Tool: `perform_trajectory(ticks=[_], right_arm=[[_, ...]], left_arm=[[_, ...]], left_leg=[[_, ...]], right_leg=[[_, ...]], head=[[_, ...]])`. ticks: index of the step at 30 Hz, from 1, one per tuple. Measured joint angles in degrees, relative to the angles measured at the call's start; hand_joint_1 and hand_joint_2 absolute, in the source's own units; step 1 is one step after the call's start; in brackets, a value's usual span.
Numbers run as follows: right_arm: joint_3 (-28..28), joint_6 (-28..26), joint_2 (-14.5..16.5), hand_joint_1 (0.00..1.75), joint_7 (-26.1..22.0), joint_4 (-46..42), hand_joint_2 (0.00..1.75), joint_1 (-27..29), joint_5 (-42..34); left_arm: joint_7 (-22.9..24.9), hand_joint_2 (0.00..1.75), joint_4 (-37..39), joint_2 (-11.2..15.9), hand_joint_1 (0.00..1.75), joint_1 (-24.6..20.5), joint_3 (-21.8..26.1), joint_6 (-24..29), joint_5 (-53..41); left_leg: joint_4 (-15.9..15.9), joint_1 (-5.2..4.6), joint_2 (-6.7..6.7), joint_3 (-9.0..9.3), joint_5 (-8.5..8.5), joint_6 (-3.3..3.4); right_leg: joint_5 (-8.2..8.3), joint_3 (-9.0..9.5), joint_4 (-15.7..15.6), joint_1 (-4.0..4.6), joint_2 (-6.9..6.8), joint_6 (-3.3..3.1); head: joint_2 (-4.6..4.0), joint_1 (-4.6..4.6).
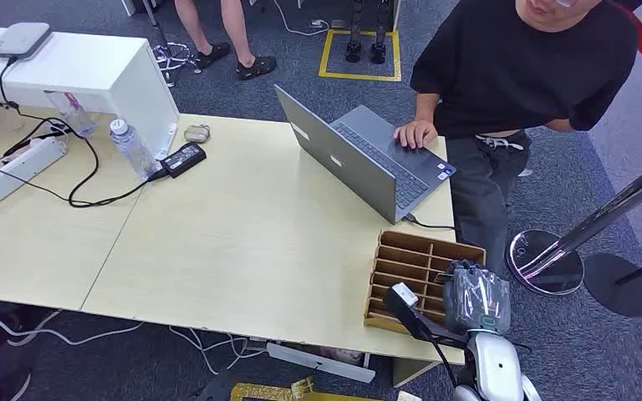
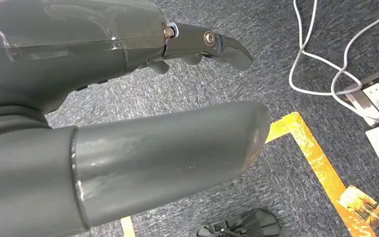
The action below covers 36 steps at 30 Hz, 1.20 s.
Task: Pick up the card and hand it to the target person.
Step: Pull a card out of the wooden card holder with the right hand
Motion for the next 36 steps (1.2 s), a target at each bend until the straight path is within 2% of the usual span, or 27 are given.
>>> perform_trajectory(ticks=[16, 27, 36], right_arm=[[0.0, 0.23, 0.0, 1.44, -0.05, 0.02, 1.75, -0.11, -0.35], [0.0, -0.51, 0.0, 1.64, -0.05, -0.27, 1.75, -0.22, -0.49], [0.02, -1.73, -0.01, 1.65, 0.46, -5.64, 1.75, -0.08, 1.39]], left_arm=[[0.01, 0.0, 0.0, 0.13, 0.0, -0.01, 0.0, 0.0, 0.0], [-0.19, 0.0, 0.0, 0.13, 0.0, 0.0, -0.02, -0.03, 0.06], [-0.17, 0.0, 0.0, 0.17, 0.0, 0.0, 0.0, -0.02, 0.46]], left_leg=[[0.0, 0.0, 0.0, 0.01, 0.0, 0.0], [0.0, 0.0, 0.0, 0.01, 0.0, 0.0], [0.01, 0.0, 0.0, 0.01, 0.0, 0.0]], right_leg=[[0.0, 0.01, 0.0, 0.0, 0.0, 0.0], [0.0, 0.01, 0.0, 0.0, 0.0, 0.01], [0.01, 0.0, 0.0, 0.0, 0.01, 0.01]], head=[[0.0, 0.0], [0.0, 0.0], [0.0, 0.0]])
